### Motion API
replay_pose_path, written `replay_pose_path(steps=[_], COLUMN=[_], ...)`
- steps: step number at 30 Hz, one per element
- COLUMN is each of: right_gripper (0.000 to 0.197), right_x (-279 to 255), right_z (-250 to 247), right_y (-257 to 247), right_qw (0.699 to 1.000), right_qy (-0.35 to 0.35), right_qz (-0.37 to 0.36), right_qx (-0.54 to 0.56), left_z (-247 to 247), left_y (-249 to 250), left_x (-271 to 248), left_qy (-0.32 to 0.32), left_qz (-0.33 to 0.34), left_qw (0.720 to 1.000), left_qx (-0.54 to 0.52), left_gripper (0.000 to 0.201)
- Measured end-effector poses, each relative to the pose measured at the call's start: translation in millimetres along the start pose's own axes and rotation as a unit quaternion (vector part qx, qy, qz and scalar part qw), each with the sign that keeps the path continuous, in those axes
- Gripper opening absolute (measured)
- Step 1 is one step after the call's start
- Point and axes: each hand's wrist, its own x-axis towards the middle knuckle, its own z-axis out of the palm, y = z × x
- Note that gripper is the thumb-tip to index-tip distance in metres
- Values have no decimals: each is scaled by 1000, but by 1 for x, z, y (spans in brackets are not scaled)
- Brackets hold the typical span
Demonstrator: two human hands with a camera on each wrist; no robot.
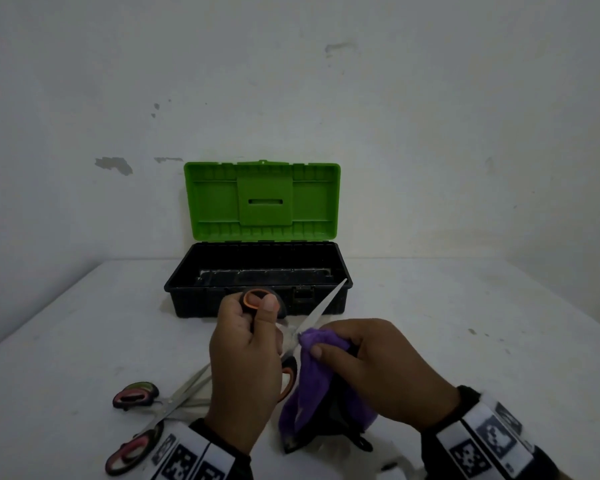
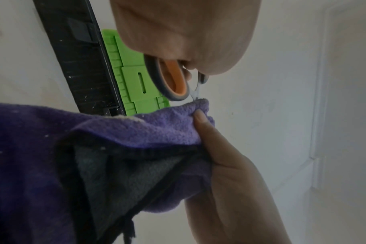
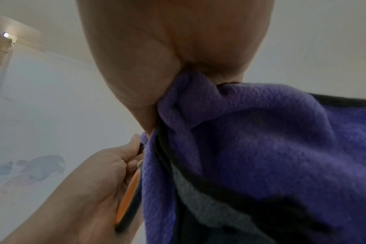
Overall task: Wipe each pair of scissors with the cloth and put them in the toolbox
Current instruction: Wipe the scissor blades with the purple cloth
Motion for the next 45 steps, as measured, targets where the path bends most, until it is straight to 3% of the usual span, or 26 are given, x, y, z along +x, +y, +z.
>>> replay_pose_path(steps=[4, 10, 14, 18, 21, 25, 28, 31, 33, 36, 40, 42, 45], right_gripper=[23, 25, 31, 25, 33, 61, 50, 27, 26, 30, 35, 33, 28], right_x=[-4, -12, 3, 22, 32, 37, 36, 29, 24, 19, 16, 14, 14], right_z=[-12, -38, -42, -28, -17, -18, -24, -17, -5, 17, 27, 25, 21], right_y=[10, 45, 68, 78, 88, 95, 78, 39, 11, -9, -10, -9, -7], right_qw=[1000, 996, 975, 932, 917, 924, 953, 990, 996, 983, 961, 944, 918], right_qy=[-3, -15, -77, -200, -221, -193, -99, 13, 1, -54, 3, 38, 60], right_qz=[14, 76, 135, 149, 167, 217, 174, 91, 92, 137, 164, 174, 194], right_qx=[6, -32, -156, -262, -288, -248, -227, -108, -21, 109, 222, 278, 340], left_z=[-9, -33, -29, -17, -12, -16, -19, -17, -12, -7, -12, -20, -35], left_y=[-6, -3, -2, 0, -2, -5, -5, -4, -1, 0, -3, -7, -12], left_x=[11, 36, 40, 38, 37, 38, 37, 33, 29, 24, 21, 22, 22], left_qy=[37, 85, 102, 121, 126, 123, 113, 93, 78, 65, 33, -9, -98], left_qz=[-20, -34, -98, -185, -215, -249, -265, -273, -280, -285, -301, -292, -223], left_qw=[999, 996, 988, 960, 949, 933, 924, 920, 918, 917, 920, 940, 970], left_qx=[-5, 8, -58, -171, -194, -227, -252, -264, -271, -273, -247, -178, -7], left_gripper=[18, 23, 21, 21, 18, 17, 17, 19, 19, 20, 16, 16, 18])
